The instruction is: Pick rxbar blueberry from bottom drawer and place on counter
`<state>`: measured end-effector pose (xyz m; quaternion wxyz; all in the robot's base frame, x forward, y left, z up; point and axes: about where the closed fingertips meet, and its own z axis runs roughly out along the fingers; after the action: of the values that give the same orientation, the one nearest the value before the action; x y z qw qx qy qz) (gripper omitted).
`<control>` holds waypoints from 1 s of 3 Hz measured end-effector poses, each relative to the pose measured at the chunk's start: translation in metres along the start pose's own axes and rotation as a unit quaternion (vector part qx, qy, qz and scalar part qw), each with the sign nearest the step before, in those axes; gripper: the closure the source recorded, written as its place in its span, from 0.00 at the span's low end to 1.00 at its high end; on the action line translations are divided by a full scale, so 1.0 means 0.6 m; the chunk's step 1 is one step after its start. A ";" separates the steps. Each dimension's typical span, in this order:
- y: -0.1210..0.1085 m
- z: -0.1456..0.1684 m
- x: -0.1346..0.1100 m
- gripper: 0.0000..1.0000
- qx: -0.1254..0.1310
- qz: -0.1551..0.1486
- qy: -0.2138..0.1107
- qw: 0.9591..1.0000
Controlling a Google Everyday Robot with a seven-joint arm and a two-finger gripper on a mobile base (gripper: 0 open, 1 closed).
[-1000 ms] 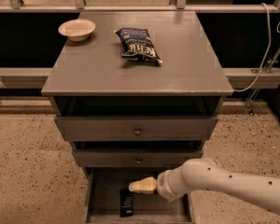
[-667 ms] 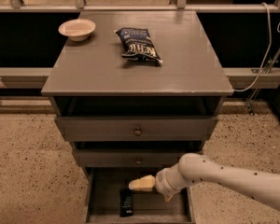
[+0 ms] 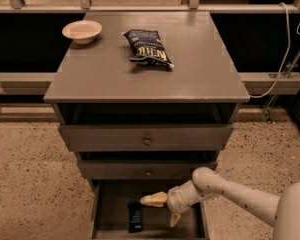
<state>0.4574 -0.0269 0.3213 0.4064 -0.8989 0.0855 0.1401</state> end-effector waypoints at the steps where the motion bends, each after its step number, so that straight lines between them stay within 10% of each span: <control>1: 0.030 0.027 0.020 0.00 0.025 0.017 -0.011 0.999; 2: 0.033 0.018 0.010 0.00 0.031 0.055 0.021 0.998; 3: 0.032 0.008 -0.020 0.00 0.046 0.135 0.066 0.988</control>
Offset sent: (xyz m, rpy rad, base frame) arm -0.0086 -0.0185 -0.0226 -0.0147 0.0825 -0.3327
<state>0.4399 -0.0351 0.3084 0.4179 -0.8669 0.2387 0.1297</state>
